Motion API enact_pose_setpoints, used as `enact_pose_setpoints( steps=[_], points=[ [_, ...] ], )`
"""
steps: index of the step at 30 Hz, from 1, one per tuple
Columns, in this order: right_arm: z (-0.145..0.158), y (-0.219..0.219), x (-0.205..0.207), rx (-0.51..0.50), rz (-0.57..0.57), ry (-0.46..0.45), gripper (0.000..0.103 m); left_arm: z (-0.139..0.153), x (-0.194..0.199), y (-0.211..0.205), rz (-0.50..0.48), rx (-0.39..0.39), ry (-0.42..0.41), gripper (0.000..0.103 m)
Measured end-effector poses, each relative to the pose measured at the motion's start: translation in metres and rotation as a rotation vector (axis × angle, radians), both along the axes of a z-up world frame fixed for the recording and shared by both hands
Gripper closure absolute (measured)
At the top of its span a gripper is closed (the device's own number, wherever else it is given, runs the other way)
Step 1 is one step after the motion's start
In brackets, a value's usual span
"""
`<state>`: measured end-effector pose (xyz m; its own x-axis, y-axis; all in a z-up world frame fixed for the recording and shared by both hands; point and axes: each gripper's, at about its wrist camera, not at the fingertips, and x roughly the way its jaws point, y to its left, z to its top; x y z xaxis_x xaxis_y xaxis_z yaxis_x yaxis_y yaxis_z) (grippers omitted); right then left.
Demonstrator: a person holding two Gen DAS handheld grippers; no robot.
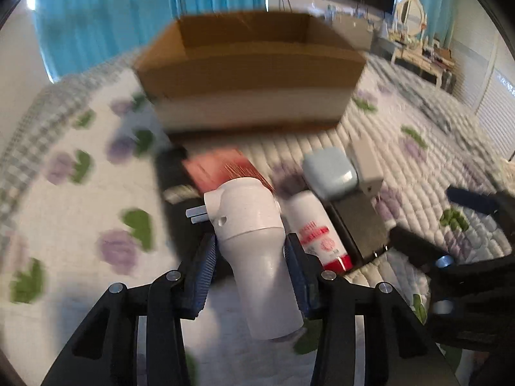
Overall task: Organize rigid objects
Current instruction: 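Lift the white device toward the box with the left tool while the right tool grasps the black power bank, then carry the white device and black power bank over the box with both tools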
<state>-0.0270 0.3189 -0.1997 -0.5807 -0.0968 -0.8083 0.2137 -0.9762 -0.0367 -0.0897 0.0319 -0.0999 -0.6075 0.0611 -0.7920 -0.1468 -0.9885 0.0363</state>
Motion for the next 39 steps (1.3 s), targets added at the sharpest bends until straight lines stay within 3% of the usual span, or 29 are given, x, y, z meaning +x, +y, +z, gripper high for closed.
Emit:
enact_pose_setpoints(
  steps=[2, 6, 10, 15, 17, 19, 25, 33, 39],
  points=[
    [-0.003, -0.006, -0.001, -0.003, 0.021, -0.012, 0.011, 0.014, 0.002, -0.011, 0.013, -0.009, 0.037, 0.059],
    [-0.014, -0.021, -0.006, -0.017, 0.06, -0.06, 0.026, 0.017, -0.006, -0.025, 0.049, -0.067, 0.069, 0.059],
    [-0.031, -0.032, -0.014, -0.026, 0.074, -0.123, 0.041, 0.008, -0.008, -0.04, 0.069, -0.019, 0.044, 0.059],
    [-0.043, -0.024, -0.028, -0.06, 0.02, -0.164, 0.042, 0.001, -0.008, -0.047, 0.075, 0.005, 0.032, 0.059],
    [-0.047, -0.03, -0.03, -0.025, 0.027, -0.163, 0.044, -0.002, -0.009, -0.048, 0.071, 0.011, 0.023, 0.059],
    [-0.055, -0.038, -0.035, -0.012, 0.041, -0.187, 0.062, -0.004, -0.007, -0.047, 0.067, 0.006, 0.02, 0.059],
    [-0.059, -0.051, -0.036, 0.026, 0.025, -0.154, 0.065, 0.001, -0.003, -0.047, 0.061, 0.006, 0.033, 0.059],
    [-0.012, -0.041, -0.005, -0.007, 0.018, -0.029, 0.065, 0.037, 0.014, -0.046, 0.036, 0.038, 0.083, 0.059],
    [0.063, -0.039, 0.019, -0.018, 0.021, 0.077, 0.065, 0.096, 0.022, -0.044, -0.024, 0.053, 0.135, 0.059]
  ],
)
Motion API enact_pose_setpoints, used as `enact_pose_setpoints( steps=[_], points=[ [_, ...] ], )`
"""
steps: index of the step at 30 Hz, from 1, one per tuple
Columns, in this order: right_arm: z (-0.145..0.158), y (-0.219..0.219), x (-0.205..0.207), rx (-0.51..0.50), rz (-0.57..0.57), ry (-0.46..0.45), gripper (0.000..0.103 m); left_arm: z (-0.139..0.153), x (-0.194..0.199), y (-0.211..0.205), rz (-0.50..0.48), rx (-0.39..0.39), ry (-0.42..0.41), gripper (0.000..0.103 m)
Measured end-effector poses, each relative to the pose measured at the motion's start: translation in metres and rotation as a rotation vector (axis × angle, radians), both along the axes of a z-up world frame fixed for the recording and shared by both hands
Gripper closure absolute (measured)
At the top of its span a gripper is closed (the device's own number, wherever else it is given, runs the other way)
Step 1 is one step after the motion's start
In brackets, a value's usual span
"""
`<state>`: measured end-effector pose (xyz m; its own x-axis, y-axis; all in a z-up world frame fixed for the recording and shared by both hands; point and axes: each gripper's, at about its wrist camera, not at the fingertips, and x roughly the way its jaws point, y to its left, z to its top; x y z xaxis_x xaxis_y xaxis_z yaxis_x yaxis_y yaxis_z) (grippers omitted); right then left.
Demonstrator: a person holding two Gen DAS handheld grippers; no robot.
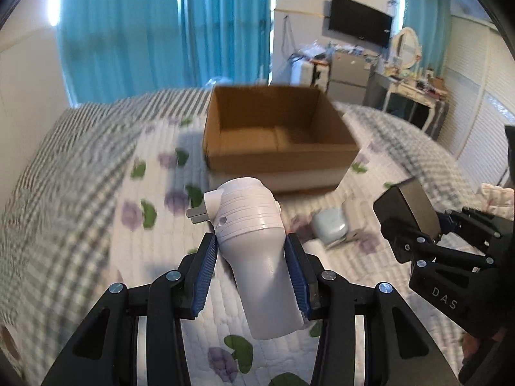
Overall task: Organize rigid objects
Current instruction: 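Carry the white device and black power bank over the box with both tools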
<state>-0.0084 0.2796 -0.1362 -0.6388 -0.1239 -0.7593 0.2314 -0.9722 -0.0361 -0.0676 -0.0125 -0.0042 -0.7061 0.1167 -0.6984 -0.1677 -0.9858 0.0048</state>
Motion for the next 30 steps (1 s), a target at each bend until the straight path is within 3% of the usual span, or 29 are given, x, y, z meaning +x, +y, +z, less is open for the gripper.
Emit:
enact_pose_setpoints(
  steps=[6, 9, 12, 15, 21, 26, 30],
  points=[
    [0.085, -0.005, 0.011, 0.004, 0.004, 0.112, 0.065, 0.071, -0.018, 0.004, -0.046, 0.02, 0.057, 0.059],
    [0.121, -0.006, 0.005, -0.007, 0.002, 0.162, 0.065, 0.099, -0.036, 0.01, -0.05, -0.019, 0.099, 0.059],
    [0.153, -0.009, -0.016, -0.021, 0.0, 0.207, 0.065, 0.114, -0.061, 0.014, -0.049, -0.03, 0.108, 0.059],
    [0.164, -0.011, -0.042, -0.034, -0.002, 0.22, 0.065, 0.113, -0.095, 0.017, -0.04, -0.011, 0.089, 0.059],
    [0.139, -0.018, -0.123, -0.072, -0.023, 0.179, 0.065, 0.081, -0.158, 0.026, -0.03, -0.033, 0.047, 0.059],
    [0.08, -0.021, -0.198, -0.111, -0.055, 0.098, 0.065, 0.038, -0.196, 0.025, -0.034, -0.041, -0.019, 0.059],
    [0.037, -0.024, -0.245, -0.074, -0.046, 0.048, 0.065, 0.008, -0.213, 0.028, -0.055, -0.065, -0.044, 0.059]
  ],
)
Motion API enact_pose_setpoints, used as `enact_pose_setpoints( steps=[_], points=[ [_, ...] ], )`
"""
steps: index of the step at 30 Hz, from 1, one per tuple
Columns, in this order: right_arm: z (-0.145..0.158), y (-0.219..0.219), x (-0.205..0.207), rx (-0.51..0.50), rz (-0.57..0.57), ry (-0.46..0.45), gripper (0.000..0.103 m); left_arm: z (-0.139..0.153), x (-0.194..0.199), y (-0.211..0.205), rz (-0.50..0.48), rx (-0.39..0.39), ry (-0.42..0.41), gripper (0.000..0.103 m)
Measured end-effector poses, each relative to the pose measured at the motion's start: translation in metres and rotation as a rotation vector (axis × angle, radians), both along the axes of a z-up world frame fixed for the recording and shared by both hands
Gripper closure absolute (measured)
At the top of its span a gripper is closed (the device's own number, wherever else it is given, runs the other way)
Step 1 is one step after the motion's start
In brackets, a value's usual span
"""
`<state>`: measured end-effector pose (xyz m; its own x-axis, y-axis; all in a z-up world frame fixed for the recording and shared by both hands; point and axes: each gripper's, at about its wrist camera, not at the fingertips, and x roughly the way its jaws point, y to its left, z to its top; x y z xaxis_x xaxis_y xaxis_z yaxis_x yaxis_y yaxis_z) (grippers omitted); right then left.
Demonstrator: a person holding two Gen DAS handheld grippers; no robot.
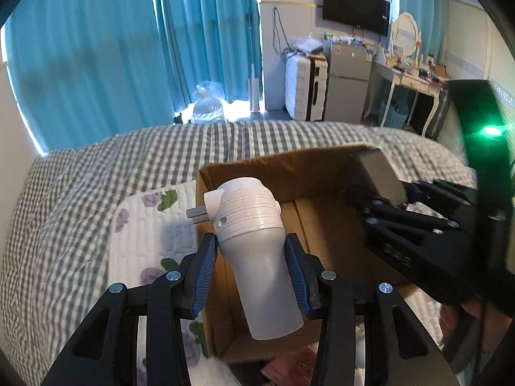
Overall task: Organize rigid objects
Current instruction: 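Carry the white device and black power bank over the box with both tools, then open both tools to drop the items into the box and withdraw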
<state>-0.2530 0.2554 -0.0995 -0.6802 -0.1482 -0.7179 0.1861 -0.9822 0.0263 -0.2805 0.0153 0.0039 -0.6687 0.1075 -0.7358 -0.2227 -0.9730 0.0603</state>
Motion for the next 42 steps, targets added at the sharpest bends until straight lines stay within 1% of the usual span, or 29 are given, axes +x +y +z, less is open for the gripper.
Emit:
enact_pose_setpoints(
  steps=[2, 4, 7, 8, 9, 10, 11, 14, 18, 22, 24, 25, 27, 28, 30, 33, 35, 36, 39, 42],
  points=[
    [-0.019, -0.003, -0.02, 0.024, 0.005, -0.021, 0.065, -0.01, -0.006, -0.002, 0.001, -0.003, -0.009, 0.059],
    [-0.034, -0.004, -0.029, 0.03, 0.008, -0.036, 0.065, -0.018, -0.011, -0.001, 0.001, 0.002, -0.018, 0.059],
    [-0.047, -0.001, -0.033, 0.063, 0.007, -0.042, 0.064, -0.021, -0.012, 0.001, -0.007, 0.002, -0.012, 0.059],
    [-0.048, 0.0, -0.035, 0.064, 0.005, -0.042, 0.064, -0.022, -0.012, 0.0, -0.006, 0.004, -0.016, 0.059],
    [-0.045, 0.001, -0.033, 0.053, 0.005, -0.021, 0.056, -0.021, -0.012, 0.0, -0.005, 0.013, -0.017, 0.059],
    [-0.04, 0.003, -0.029, 0.047, -0.002, 0.003, 0.042, -0.02, -0.011, 0.0, -0.011, 0.023, -0.021, 0.059],
    [-0.035, 0.004, -0.026, 0.038, -0.007, 0.016, 0.041, -0.02, -0.011, 0.002, -0.015, 0.026, -0.025, 0.059],
    [-0.017, 0.015, -0.017, 0.005, -0.018, 0.042, 0.041, -0.018, -0.01, 0.011, -0.015, -0.003, -0.026, 0.059],
    [0.004, 0.041, -0.005, -0.025, -0.052, 0.036, 0.04, -0.023, -0.019, 0.022, -0.017, -0.004, -0.05, 0.059],
    [0.004, 0.066, 0.001, -0.004, -0.084, 0.037, 0.039, -0.042, -0.032, 0.031, -0.003, -0.034, -0.075, 0.059],
    [-0.004, 0.081, 0.002, 0.005, -0.099, 0.03, 0.039, -0.05, -0.033, 0.036, -0.001, -0.054, -0.069, 0.055],
    [-0.008, 0.085, 0.006, 0.004, -0.101, 0.028, 0.039, -0.051, -0.032, 0.037, 0.002, -0.06, -0.065, 0.042],
    [-0.017, 0.09, 0.01, 0.007, -0.11, 0.021, 0.038, -0.049, -0.027, 0.038, 0.029, -0.07, -0.05, 0.024],
    [-0.02, 0.091, 0.016, 0.009, -0.115, 0.021, 0.033, -0.046, -0.023, 0.037, 0.03, -0.06, -0.038, 0.024],
    [-0.021, 0.098, 0.023, 0.014, -0.126, 0.02, 0.027, -0.036, -0.013, 0.034, 0.018, -0.036, -0.023, 0.024],
    [-0.009, 0.101, 0.041, 0.027, -0.135, 0.03, 0.026, -0.012, 0.007, 0.03, 0.035, -0.041, -0.002, 0.024],
    [0.01, 0.103, 0.058, 0.035, -0.137, 0.049, 0.024, 0.01, 0.026, 0.025, 0.037, -0.043, 0.03, 0.024],
    [0.02, 0.103, 0.066, 0.04, -0.14, 0.06, 0.021, 0.021, 0.036, 0.022, 0.041, -0.044, 0.045, 0.024],
    [0.056, 0.103, 0.095, 0.052, -0.153, 0.088, 0.017, 0.057, 0.072, 0.007, 0.053, -0.002, 0.089, 0.019],
    [0.095, 0.098, 0.131, 0.067, -0.151, 0.102, 0.013, 0.086, 0.104, -0.01, 0.076, 0.018, 0.132, 0.019]
  ],
)
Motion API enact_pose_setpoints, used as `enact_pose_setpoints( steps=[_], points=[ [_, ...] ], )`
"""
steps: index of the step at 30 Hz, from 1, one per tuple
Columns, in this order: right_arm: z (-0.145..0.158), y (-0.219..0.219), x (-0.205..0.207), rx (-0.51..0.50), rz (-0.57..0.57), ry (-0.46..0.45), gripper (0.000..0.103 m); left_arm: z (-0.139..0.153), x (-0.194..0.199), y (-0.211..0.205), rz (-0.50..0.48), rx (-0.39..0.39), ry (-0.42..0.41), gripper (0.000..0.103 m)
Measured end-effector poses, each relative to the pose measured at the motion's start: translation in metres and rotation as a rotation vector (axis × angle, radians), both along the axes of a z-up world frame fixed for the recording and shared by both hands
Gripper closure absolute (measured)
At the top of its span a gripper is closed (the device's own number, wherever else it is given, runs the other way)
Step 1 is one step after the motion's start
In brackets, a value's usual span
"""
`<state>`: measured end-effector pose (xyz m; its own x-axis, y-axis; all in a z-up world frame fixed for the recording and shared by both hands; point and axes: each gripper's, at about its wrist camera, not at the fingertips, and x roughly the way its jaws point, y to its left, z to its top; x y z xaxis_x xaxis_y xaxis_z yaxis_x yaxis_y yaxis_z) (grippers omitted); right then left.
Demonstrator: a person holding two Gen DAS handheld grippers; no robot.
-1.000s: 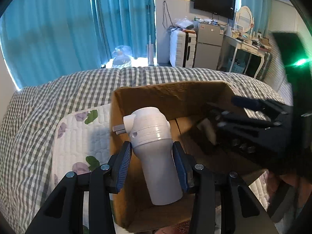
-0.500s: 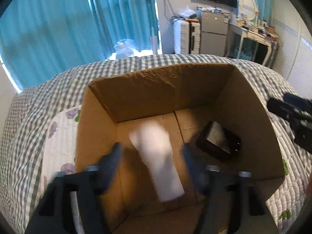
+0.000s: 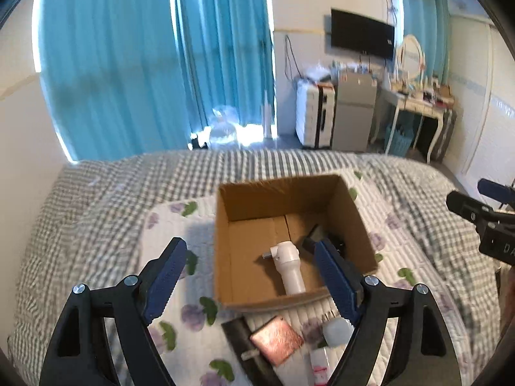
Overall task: Organize rigid objects
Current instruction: 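Open both tools to drop the items into the box and withdraw, then grasp the black TV remote with the left tool while the right tool grasps the white-red deodorant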
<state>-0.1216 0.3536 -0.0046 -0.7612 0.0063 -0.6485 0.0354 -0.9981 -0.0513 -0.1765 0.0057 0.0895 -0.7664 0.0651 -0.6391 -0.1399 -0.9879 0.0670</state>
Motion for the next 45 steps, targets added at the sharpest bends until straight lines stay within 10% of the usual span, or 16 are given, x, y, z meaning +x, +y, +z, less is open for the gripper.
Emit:
enact_pose_setpoints(
  steps=[11, 34, 45],
  points=[
    [0.04, -0.029, 0.099, 0.005, 0.042, -0.027, 0.001, 0.032, 0.097, -0.019, 0.006, 0.007, 0.093, 0.018],
    [-0.174, -0.053, 0.08, -0.044, 0.064, -0.142, 0.001, -0.211, 0.042, -0.02, 0.106, -0.066, -0.207, 0.02],
    [-0.208, -0.062, 0.075, -0.056, 0.104, -0.24, 0.001, -0.236, 0.031, -0.022, 0.063, 0.021, -0.288, 0.05]
  ],
)
